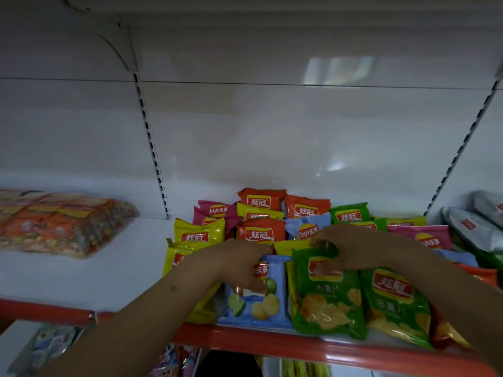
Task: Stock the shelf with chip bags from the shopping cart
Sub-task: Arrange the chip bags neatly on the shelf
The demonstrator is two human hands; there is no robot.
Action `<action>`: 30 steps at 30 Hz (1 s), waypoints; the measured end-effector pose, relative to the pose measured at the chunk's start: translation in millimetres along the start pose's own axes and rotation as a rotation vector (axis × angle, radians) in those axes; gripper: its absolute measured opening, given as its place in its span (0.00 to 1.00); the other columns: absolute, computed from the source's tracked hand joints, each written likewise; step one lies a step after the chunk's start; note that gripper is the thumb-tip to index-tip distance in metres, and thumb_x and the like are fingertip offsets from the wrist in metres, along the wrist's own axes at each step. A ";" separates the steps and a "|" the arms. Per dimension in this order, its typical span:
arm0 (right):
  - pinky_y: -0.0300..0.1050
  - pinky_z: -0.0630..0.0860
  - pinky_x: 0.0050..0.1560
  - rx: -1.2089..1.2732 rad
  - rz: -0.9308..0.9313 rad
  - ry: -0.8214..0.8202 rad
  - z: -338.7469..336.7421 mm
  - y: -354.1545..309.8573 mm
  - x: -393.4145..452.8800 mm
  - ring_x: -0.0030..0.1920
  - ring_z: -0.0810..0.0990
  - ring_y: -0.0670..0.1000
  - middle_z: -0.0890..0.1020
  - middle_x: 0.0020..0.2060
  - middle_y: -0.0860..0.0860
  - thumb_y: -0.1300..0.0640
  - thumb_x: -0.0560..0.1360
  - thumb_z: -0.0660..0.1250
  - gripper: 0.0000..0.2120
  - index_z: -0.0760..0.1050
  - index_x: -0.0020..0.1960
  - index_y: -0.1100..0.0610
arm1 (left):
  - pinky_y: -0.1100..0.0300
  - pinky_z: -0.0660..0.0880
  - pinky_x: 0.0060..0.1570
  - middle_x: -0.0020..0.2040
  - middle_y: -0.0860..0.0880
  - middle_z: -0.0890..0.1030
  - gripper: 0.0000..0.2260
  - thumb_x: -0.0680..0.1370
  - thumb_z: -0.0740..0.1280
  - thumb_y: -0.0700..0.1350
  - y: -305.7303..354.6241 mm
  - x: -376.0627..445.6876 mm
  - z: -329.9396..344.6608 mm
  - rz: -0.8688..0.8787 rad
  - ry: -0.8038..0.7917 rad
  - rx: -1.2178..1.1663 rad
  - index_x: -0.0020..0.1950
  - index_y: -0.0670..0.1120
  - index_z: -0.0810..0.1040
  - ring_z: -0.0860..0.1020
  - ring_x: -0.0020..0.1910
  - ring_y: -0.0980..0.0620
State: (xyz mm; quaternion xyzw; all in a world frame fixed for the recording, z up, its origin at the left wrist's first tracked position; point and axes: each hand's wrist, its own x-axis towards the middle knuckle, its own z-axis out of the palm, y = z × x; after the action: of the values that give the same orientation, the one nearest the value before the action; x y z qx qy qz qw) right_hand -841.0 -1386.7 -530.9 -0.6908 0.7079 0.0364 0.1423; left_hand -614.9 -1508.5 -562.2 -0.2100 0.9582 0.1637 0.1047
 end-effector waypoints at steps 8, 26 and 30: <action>0.47 0.75 0.55 0.018 -0.084 0.298 2.1 -41.0 92.4 0.55 0.77 0.50 0.80 0.56 0.50 0.47 0.77 0.67 0.16 0.75 0.62 0.53 | 0.47 0.64 0.67 0.63 0.49 0.73 0.28 0.74 0.63 0.64 12.1 -6.3 27.9 -0.042 0.346 0.312 0.69 0.49 0.69 0.69 0.63 0.48; 0.41 0.75 0.45 0.362 -0.092 0.421 -4.8 -49.8 106.6 0.47 0.79 0.48 0.81 0.47 0.50 0.50 0.79 0.66 0.04 0.75 0.50 0.50 | 0.41 0.59 0.74 0.69 0.47 0.73 0.41 0.75 0.57 0.70 40.8 24.7 89.3 0.100 0.654 0.230 0.79 0.45 0.58 0.70 0.70 0.47; 0.44 0.76 0.53 0.216 -0.089 0.312 1.6 -46.3 98.5 0.53 0.79 0.48 0.82 0.53 0.50 0.49 0.80 0.64 0.12 0.78 0.59 0.53 | 0.40 0.60 0.74 0.70 0.47 0.72 0.41 0.75 0.57 0.70 39.2 27.8 92.7 0.107 0.677 0.225 0.80 0.46 0.56 0.69 0.70 0.47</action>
State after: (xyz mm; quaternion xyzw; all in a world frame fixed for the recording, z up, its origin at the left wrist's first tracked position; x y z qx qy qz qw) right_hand -795.4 -1483.6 -550.5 -0.6995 0.6899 -0.1535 0.1056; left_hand -644.6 -1452.0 -644.8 -0.1890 0.9602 -0.0164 -0.2049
